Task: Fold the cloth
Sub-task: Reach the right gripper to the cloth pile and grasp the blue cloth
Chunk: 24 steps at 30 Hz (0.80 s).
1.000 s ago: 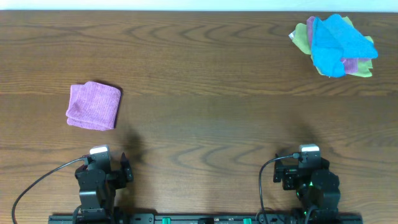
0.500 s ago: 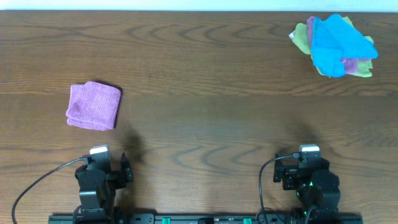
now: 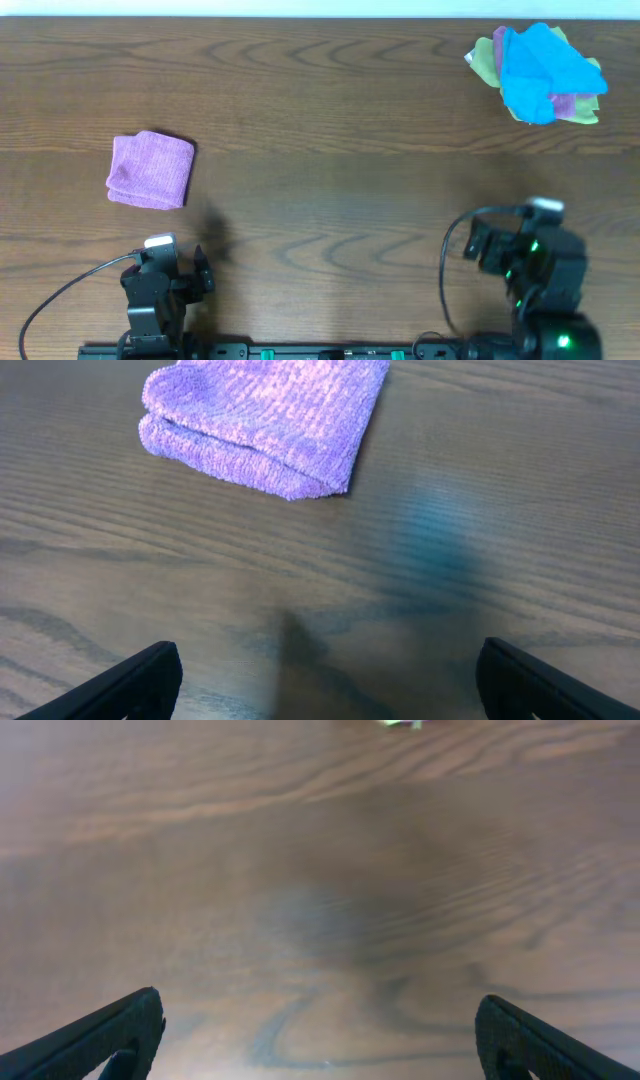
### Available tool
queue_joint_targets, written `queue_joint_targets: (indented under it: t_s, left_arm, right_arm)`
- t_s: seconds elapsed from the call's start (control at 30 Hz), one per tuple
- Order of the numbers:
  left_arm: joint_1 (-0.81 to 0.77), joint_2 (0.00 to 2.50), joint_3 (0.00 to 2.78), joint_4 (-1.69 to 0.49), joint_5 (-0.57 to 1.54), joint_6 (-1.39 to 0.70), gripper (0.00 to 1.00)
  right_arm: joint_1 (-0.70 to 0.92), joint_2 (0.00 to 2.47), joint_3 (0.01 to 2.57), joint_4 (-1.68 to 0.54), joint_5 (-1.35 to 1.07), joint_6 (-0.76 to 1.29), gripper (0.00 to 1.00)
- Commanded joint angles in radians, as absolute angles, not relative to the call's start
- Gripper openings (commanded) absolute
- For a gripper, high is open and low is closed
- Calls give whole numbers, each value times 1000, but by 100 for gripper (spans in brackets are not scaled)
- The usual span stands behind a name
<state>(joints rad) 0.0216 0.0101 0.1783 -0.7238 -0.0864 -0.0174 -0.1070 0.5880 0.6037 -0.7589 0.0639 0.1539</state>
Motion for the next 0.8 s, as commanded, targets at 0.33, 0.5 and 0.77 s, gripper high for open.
queue_joint_targets:
  t_s: [0.33,0.5,0.77]
  left_arm:
    - [16,4,163,-735,-100,4,95]
    - [16,4,163,-735,-100,4,95]
    - [16,4,163,-735,-100,4,95]
  right_arm:
    - [-273,1155,991,-758,21,232,99]
    - [-323,1351,1129,-745,17,231,99]
    - [-400,1592,1389,-728,-16,163,99]
